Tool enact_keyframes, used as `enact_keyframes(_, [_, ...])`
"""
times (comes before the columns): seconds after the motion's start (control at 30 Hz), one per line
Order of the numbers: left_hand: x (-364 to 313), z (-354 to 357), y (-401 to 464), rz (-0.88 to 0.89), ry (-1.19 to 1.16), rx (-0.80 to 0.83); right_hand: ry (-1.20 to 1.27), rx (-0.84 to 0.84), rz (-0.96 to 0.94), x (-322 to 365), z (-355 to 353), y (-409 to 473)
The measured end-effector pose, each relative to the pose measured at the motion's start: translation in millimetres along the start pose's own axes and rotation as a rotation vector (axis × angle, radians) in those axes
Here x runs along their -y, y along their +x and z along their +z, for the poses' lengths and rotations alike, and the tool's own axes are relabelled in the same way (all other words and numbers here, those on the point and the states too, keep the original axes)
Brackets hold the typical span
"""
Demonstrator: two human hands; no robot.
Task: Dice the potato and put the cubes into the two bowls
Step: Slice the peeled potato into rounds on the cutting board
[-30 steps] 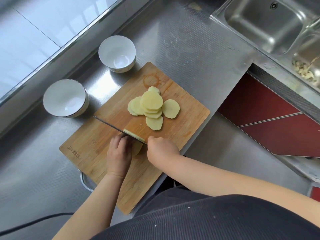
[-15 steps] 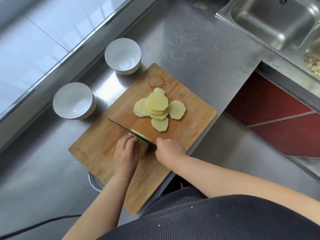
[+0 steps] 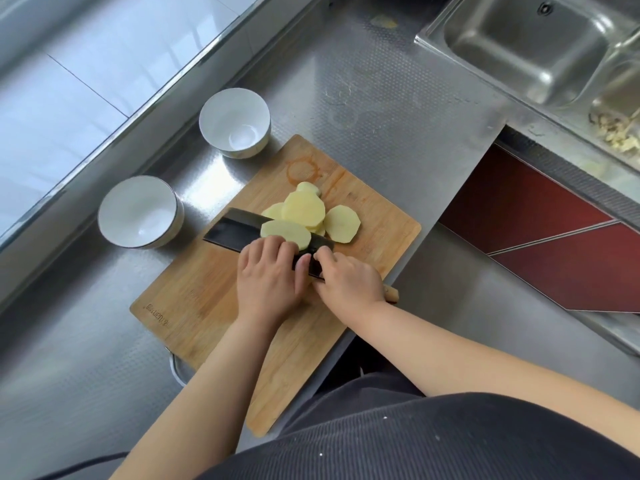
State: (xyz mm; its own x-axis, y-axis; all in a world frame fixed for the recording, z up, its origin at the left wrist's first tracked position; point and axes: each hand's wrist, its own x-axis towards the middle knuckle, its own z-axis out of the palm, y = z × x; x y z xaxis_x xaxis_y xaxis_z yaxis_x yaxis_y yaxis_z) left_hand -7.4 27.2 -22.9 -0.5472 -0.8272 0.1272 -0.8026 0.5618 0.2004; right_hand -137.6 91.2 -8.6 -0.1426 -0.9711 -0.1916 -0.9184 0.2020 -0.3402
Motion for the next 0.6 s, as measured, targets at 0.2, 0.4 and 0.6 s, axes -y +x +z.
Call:
enact_keyframes(0.2, [-2.8, 7.0, 13.1, 0.057, -0.023, 0.124, -0.109, 0.042, -0.006, -9.3, -5.5, -3.8])
enact_keyframes(0.4, [-3.7, 10.5, 29.9, 0.071, 0.056, 0.275, -0.162, 0.083, 0.001, -10.5, -4.7, -7.7])
enact_keyframes(0.6, [1.5, 4.7, 34.3, 0.034, -0.035, 0.263, -0.127, 0.178, -0.011, -7.1, -2.6, -13.1])
